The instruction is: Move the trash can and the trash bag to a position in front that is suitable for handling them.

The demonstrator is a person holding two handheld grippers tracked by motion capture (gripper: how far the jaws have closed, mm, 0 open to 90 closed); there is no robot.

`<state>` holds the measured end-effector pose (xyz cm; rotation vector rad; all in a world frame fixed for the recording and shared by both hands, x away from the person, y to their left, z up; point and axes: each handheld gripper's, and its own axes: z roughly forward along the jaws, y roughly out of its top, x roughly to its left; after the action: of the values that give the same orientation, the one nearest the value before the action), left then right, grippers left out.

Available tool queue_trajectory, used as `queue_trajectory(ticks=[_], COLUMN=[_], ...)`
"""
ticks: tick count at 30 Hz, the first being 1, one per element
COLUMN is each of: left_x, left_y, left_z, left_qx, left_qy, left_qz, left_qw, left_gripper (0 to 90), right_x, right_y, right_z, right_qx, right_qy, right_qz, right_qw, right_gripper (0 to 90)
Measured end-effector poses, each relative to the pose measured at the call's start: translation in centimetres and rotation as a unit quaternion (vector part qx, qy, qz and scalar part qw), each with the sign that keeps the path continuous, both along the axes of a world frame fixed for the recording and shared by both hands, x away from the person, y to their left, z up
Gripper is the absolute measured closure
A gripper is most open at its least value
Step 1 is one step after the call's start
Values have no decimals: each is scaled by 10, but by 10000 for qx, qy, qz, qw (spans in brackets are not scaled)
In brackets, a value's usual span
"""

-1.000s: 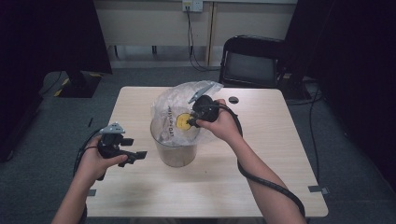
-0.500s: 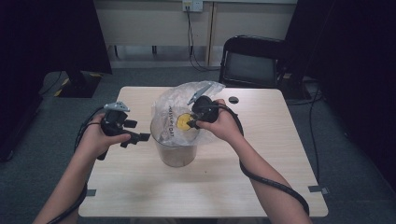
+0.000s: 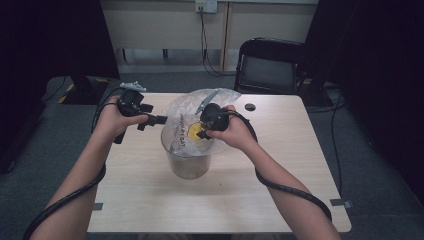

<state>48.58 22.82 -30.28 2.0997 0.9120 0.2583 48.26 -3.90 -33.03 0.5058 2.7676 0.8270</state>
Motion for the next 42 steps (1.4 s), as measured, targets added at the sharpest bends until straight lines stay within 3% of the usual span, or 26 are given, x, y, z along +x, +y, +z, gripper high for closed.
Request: queue_trajectory(ticks=[6,10,12,14,17,22,25,33,39,42], left_x=[15,21,21,19,15,3,-4,-12,-14,-15], left_y=[-17,-27,-33,-38,-40,-48,-50,-52,-55,-56], left_z=[3,3,4,6,7,2,0,-6,-6,-6], left_qx=[57,-42,77,330,411,576,663,774,856,879], left_qy=[-127,-88,-29,50,186,333,381,496,483,575], left_qz=[-223,-281,-331,-281,-404,-586,-628,-646,-679,-715], left_qw=[9997,9996,9994,9990,9982,9961,9951,9937,9928,9919], left_gripper=[332,509,666,768,851,880,878,885,900,900], right_x=[-1,1,1,2,3,5,7,9,13,16], right_y=[7,6,4,2,-4,-19,-31,-59,-73,-78], right_z=[2,4,6,6,7,12,18,46,57,58], right_qx=[-105,-8,72,164,272,609,711,1216,1240,1172], right_qy=[-15,35,59,106,113,57,51,-148,-275,-324], right_qz=[188,197,171,129,39,-281,-488,-1090,-1417,-1677], right_qw=[9998,9998,9998,9997,9996,9977,9963,9865,9817,9783], right_gripper=[616,610,590,563,521,384,362,302,292,293])
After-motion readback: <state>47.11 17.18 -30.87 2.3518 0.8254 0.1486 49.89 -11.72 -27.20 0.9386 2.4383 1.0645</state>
